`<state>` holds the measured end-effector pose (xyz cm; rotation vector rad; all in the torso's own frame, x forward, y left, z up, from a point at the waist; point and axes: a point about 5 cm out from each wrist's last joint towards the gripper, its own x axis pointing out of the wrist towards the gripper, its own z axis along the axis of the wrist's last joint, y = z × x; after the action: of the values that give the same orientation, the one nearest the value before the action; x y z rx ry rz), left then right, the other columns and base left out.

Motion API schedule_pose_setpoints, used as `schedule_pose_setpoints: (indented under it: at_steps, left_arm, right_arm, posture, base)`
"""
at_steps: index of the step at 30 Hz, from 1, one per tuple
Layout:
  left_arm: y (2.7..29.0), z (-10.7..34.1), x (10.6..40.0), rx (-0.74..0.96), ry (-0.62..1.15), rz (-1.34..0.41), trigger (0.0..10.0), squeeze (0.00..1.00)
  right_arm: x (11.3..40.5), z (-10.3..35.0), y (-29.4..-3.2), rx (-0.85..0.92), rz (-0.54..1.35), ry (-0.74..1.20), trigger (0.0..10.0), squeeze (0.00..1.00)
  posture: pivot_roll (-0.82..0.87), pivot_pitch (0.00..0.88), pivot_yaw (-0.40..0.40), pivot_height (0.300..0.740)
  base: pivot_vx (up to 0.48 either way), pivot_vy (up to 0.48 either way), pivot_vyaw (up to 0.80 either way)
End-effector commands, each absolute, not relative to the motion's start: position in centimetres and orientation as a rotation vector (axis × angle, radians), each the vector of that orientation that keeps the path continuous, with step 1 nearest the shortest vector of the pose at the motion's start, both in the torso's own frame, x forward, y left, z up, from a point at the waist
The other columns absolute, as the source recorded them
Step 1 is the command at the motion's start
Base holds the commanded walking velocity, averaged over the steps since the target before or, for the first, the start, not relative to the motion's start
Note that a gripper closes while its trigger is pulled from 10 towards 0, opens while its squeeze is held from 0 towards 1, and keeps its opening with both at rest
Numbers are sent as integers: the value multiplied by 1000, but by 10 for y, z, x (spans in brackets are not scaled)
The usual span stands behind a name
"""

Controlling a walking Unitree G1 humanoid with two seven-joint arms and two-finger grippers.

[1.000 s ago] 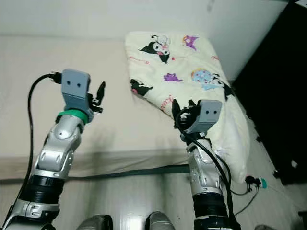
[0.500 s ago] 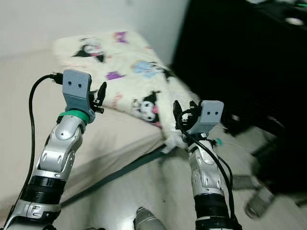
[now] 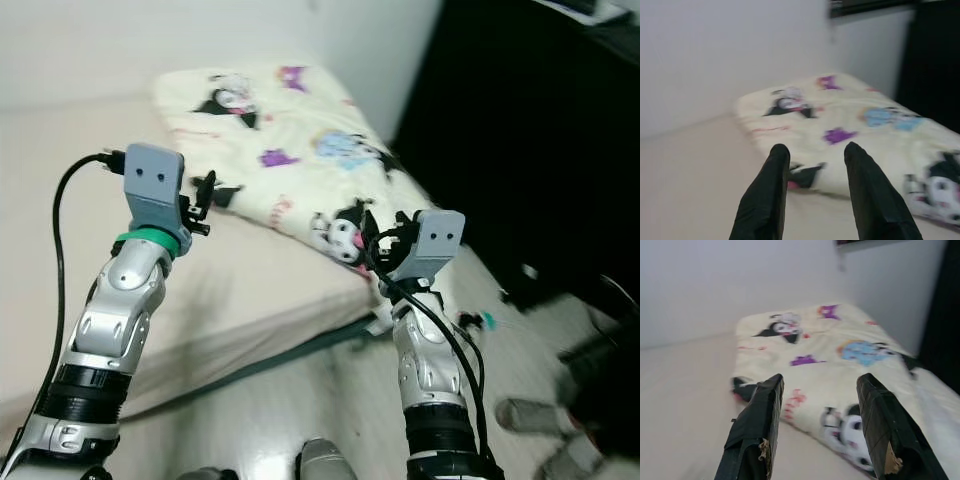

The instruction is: Clean up the room

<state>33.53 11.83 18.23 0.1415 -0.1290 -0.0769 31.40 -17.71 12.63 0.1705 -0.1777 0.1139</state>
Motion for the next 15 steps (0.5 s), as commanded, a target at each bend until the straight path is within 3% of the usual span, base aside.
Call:
schedule_pose_setpoints:
  at_steps: [1, 9, 15]
  left_arm:
    - [116, 176, 335, 147, -106, -88, 10000, 0]
    - [115, 176, 335, 149, -105, -89, 10000, 0]
    - [116, 171, 335, 164, -89, -94, 10000, 0]
  right_arm:
    - [313, 124, -180, 165, 107, -172, 10000, 0]
    - [313, 124, -179, 167, 107, -171, 10000, 0]
    - [312, 123, -175, 182, 123, -166, 10000, 0]
  posture:
    - [-84, 0, 18, 740]
    - [-85, 0, 18, 740]
    - [-84, 0, 18, 740]
  base:
    - [0, 0, 719]
    - [0, 0, 581]
    - [0, 0, 0]
